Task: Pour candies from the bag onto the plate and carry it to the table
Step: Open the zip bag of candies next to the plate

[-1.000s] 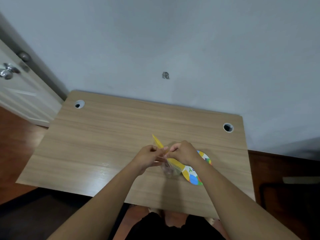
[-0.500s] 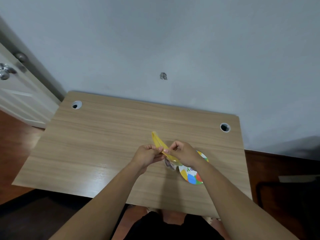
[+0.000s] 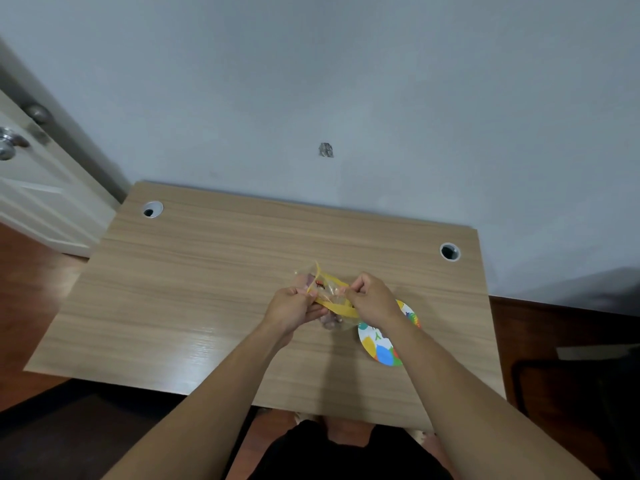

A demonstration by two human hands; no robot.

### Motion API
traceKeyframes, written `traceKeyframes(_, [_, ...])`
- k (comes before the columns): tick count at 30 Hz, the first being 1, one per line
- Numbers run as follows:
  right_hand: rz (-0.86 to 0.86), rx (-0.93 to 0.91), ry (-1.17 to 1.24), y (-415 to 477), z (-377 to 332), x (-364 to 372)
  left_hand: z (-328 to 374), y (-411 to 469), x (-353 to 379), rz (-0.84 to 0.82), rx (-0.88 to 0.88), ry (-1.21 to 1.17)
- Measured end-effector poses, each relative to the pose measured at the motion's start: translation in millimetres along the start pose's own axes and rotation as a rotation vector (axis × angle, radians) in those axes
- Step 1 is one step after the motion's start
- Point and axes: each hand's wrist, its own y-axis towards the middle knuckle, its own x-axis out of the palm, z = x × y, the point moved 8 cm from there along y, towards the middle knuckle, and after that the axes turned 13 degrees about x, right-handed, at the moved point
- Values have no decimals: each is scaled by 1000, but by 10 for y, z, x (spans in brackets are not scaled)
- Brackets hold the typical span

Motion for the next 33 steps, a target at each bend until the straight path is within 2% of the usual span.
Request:
traceKeyframes(4, [97,-92,-117,-7,-123,-135,29,-8,-121,0,-58,166])
traceKeyframes(9, [132,-167,-283,26,-117,-350,162,-28,-362,-54,-26,735])
traceKeyframes(13, [152,-228,-260,-42,-153,-454,122,-80,-328,-150,-74,687])
traceKeyframes(18, [82,-298,-266,-120,-210,-442,93,-182,-231,-431,-49,722])
traceKeyframes(20, [67,-324,-248,-146,-221,-466,43,-167,-253,-454,-71,685])
traceKeyframes(22, [60,-357,-229,-195,-242,-516,-7,-45,-285,-367,-53,576])
traceKeyframes(24, [53,-389,-229,-244,-259,-574,-57,84,-295,-284,21,517])
traceKeyframes(25, [48,-395,-232,-267,-264,-606,-75,137,-267,-296,89,581])
traceKeyframes(28, [33,-397,-196,-345,-277,-723,-101,190,-15,-455,394,977])
traceKeyframes(29, [22,-385,-169,-348,-260,-758,-93,171,121,-509,490,1029])
traceKeyframes(33, [-32,-288,-61,-304,-144,-918,84,-36,675,-639,832,928])
